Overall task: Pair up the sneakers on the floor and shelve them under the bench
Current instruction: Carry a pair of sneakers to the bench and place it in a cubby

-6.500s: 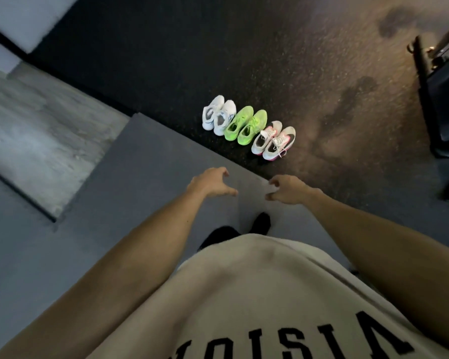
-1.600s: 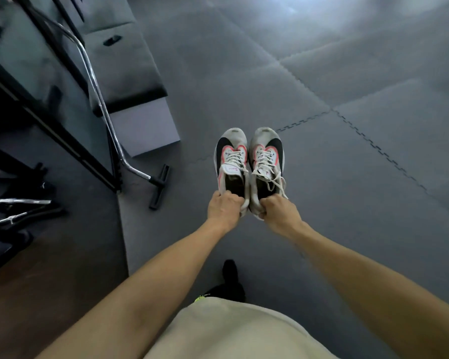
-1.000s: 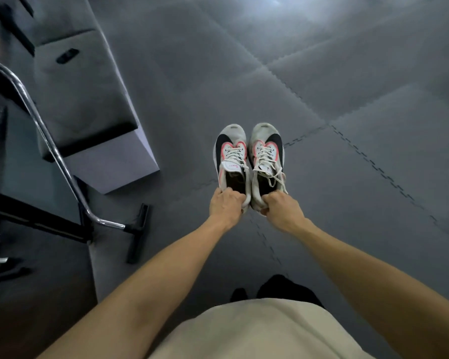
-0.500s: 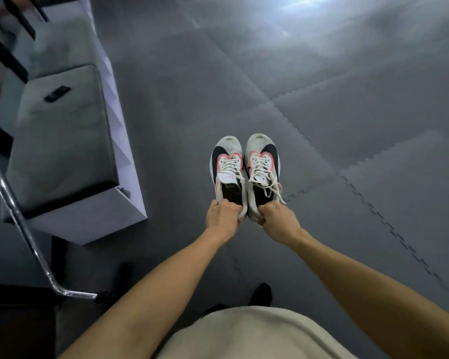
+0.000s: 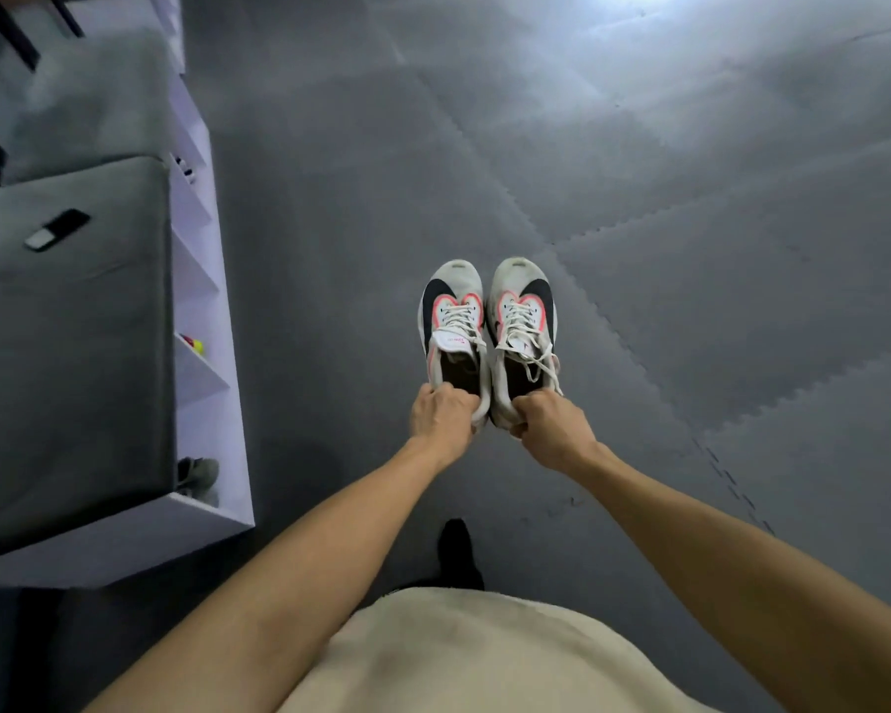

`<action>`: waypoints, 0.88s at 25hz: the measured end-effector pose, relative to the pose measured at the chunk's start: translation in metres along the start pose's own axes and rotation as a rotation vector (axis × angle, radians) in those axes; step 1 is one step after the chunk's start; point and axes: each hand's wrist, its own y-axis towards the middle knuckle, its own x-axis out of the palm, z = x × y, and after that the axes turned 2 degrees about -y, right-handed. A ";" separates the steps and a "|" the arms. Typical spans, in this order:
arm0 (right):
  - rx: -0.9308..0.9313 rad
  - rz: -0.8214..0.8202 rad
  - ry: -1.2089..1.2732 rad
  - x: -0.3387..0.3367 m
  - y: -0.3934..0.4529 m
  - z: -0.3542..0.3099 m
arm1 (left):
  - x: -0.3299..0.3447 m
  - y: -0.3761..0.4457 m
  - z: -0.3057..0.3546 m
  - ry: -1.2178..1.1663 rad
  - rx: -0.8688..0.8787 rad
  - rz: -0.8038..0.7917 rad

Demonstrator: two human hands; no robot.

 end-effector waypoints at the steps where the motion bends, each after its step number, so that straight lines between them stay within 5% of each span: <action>1: 0.001 -0.003 0.004 -0.012 0.027 0.000 | -0.006 0.029 -0.008 0.001 0.001 0.013; 10: -0.016 0.003 0.038 -0.093 0.250 0.013 | -0.066 0.249 -0.080 0.026 0.006 0.050; 22: -0.362 -0.111 -0.102 -0.174 0.560 -0.039 | -0.121 0.461 -0.218 -0.044 -0.375 0.140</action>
